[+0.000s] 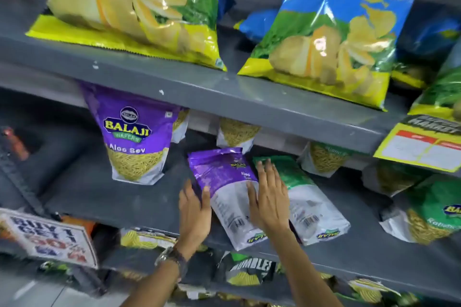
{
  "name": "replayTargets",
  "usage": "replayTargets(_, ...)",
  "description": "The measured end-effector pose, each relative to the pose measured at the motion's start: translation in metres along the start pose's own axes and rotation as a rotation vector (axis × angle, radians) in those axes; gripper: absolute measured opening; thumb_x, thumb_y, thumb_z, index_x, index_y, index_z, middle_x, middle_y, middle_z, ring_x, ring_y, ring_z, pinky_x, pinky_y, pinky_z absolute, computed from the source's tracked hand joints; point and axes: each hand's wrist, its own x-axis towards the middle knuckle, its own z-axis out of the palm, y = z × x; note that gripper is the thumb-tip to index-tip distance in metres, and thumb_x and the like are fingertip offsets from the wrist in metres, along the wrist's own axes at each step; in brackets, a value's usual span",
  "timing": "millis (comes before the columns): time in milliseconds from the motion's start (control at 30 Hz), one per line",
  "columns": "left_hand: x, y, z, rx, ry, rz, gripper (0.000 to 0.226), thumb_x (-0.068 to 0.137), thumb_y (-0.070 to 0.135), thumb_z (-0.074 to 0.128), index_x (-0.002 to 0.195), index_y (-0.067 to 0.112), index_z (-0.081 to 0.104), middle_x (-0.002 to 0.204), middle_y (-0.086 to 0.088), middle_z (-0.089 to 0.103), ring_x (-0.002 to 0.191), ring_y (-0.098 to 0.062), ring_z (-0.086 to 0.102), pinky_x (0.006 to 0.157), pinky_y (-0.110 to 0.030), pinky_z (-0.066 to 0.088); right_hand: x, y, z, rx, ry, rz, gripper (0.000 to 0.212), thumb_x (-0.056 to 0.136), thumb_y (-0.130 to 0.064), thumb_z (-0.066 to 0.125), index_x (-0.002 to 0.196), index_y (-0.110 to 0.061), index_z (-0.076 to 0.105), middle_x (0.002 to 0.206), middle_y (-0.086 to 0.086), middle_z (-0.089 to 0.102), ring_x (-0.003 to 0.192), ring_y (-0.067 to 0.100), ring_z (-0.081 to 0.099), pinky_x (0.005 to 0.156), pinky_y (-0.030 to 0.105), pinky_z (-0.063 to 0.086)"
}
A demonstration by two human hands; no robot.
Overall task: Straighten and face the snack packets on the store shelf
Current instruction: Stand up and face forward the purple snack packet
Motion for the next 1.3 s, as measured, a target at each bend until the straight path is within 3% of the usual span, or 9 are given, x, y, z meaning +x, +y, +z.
replayTargets(100,0.012,-0.003,0.013,-0.281,-0.104,-0.25,0.039,0.094,0.022,0.051,0.122,-0.005,0.047,0.121,-0.024,0.059,0.116,-0.039,0.054,0.096,-0.041,0.044,0.015,0.015,0.015,0.077,-0.286,0.263,0.056,0.095,-0.047,0.034,0.139,-0.013,0.039,0.15,0.019,0.034,0.133,0.036,0.037,0.106,0.047,0.032)
replayTargets(200,0.018,-0.006,0.017,-0.391,-0.24,-0.503,0.042,0.088,0.026,0.061,0.12,0.001,0.051,0.119,-0.019,0.062,0.103,-0.031,0.061,0.08,-0.045,0.055,0.029,0.023,0.023,0.428,-0.52,0.559,0.049,0.095,-0.04,0.044,0.126,-0.003,0.047,0.112,0.023,0.06,0.102,0.036,0.058,0.089,0.041,0.043)
replayTargets(333,0.023,-0.006,0.015,-0.327,-0.253,-0.489,0.033,0.078,0.03,0.072,0.099,0.008,0.06,0.106,-0.014,0.066,0.089,-0.024,0.064,0.066,-0.04,0.058,0.036,0.036,0.024,0.698,-0.617,0.643,0.047,0.091,-0.035,0.057,0.116,0.004,0.057,0.09,0.02,0.06,0.081,0.025,0.057,0.075,0.033,0.043)
replayTargets(433,0.019,-0.006,0.014,-0.29,-0.291,-0.425,0.042,0.073,0.031,0.077,0.105,0.007,0.064,0.107,-0.014,0.071,0.095,-0.025,0.068,0.074,-0.042,0.06,0.029,0.042,0.02,0.834,-0.587,0.654,0.034,0.083,-0.034,0.068,0.104,-0.008,0.061,0.101,0.023,0.065,0.085,0.026,0.063,0.076,0.034,0.051)
replayTargets(533,0.011,-0.005,0.007,-0.262,-0.292,-0.325,0.05,0.067,0.032,0.082,0.105,0.007,0.06,0.1,-0.01,0.073,0.079,-0.014,0.072,0.056,-0.03,0.059,0.02,0.045,0.017,0.85,-0.555,0.615,0.043,0.076,-0.037,0.074,0.107,-0.016,0.053,0.107,0.024,0.066,0.096,0.044,0.064,0.077,0.037,0.053)
replayTargets(733,0.031,0.016,-0.008,-0.129,-0.212,-0.022,0.044,0.06,0.027,0.086,0.091,0.022,0.055,0.097,-0.005,0.071,0.086,-0.018,0.07,0.076,-0.041,0.059,0.037,0.039,0.007,1.019,-0.376,0.537,0.061,0.063,-0.027,0.085,0.111,-0.012,0.051,0.078,-0.002,0.068,0.055,0.008,0.065,0.045,0.015,0.047)
replayTargets(900,0.067,0.042,-0.007,-0.066,-0.202,0.316,0.048,0.061,0.02,0.086,0.094,0.028,0.053,0.09,0.015,0.068,0.077,0.007,0.066,0.064,-0.007,0.049,0.062,0.029,0.004,1.112,-0.107,0.383,0.046,0.058,-0.018,0.088,0.093,-0.019,0.058,0.081,-0.004,0.074,0.075,0.021,0.066,0.067,0.029,0.056)
replayTargets(1200,0.099,0.024,-0.004,-0.022,-0.303,0.396,0.062,0.068,0.01,0.081,0.119,0.009,0.045,0.108,-0.005,0.062,0.089,0.011,0.063,0.081,-0.015,0.054,0.065,0.031,0.011,1.291,0.017,0.403,0.045,0.061,0.003,0.082,0.09,-0.019,0.055,0.095,0.005,0.068,0.085,0.018,0.065,0.078,0.031,0.054)
replayTargets(1300,0.082,0.019,0.0,-0.051,-0.183,0.432,0.079,0.066,0.027,0.082,0.13,0.014,0.039,0.124,-0.001,0.05,0.109,-0.007,0.057,0.093,-0.027,0.051,0.076,0.036,-0.003,1.408,-0.012,0.305,0.043,0.061,0.004,0.078,0.091,-0.02,0.061,0.089,-0.004,0.075,0.084,0.012,0.07,0.074,0.024,0.056)
